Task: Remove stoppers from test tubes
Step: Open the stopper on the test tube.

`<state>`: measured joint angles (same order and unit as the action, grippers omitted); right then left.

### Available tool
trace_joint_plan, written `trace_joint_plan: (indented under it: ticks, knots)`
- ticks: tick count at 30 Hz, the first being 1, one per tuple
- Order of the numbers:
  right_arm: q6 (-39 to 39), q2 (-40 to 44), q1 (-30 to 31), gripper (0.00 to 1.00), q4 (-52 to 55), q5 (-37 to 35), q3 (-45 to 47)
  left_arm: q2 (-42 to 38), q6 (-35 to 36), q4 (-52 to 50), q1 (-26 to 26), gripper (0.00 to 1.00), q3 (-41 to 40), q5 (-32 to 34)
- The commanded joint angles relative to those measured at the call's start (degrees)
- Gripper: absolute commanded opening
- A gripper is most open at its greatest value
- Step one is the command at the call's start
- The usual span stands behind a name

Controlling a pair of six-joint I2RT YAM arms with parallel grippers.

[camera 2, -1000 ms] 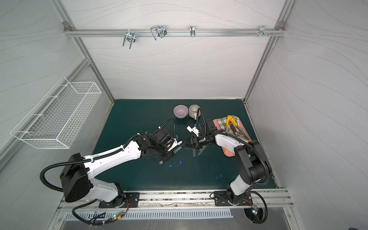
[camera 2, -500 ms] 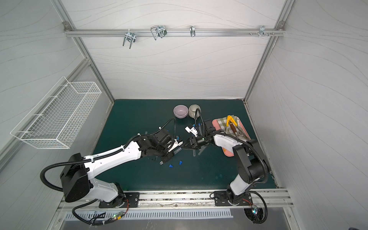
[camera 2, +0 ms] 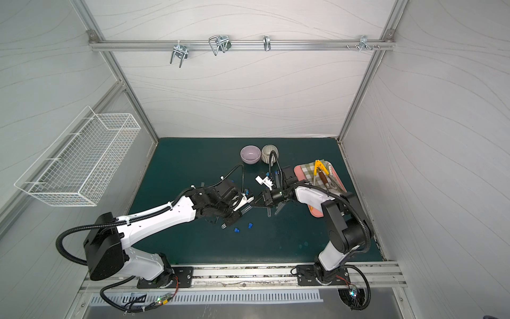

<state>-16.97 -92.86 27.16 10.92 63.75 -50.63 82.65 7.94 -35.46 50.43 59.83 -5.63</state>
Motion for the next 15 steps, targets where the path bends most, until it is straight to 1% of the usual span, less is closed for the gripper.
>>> trace_joint_plan:
  ticks: [1,15]
  knots:
    - [1.05,-0.70,0.60,0.20,0.07,0.88,-0.61,-0.26,1.28,1.44,0.37,0.03,0.20,-0.34]
    - [1.35,-0.59,0.70,0.11,0.00,0.83,-0.08,0.23,0.76,1.36,0.37,0.02,0.36,1.08]
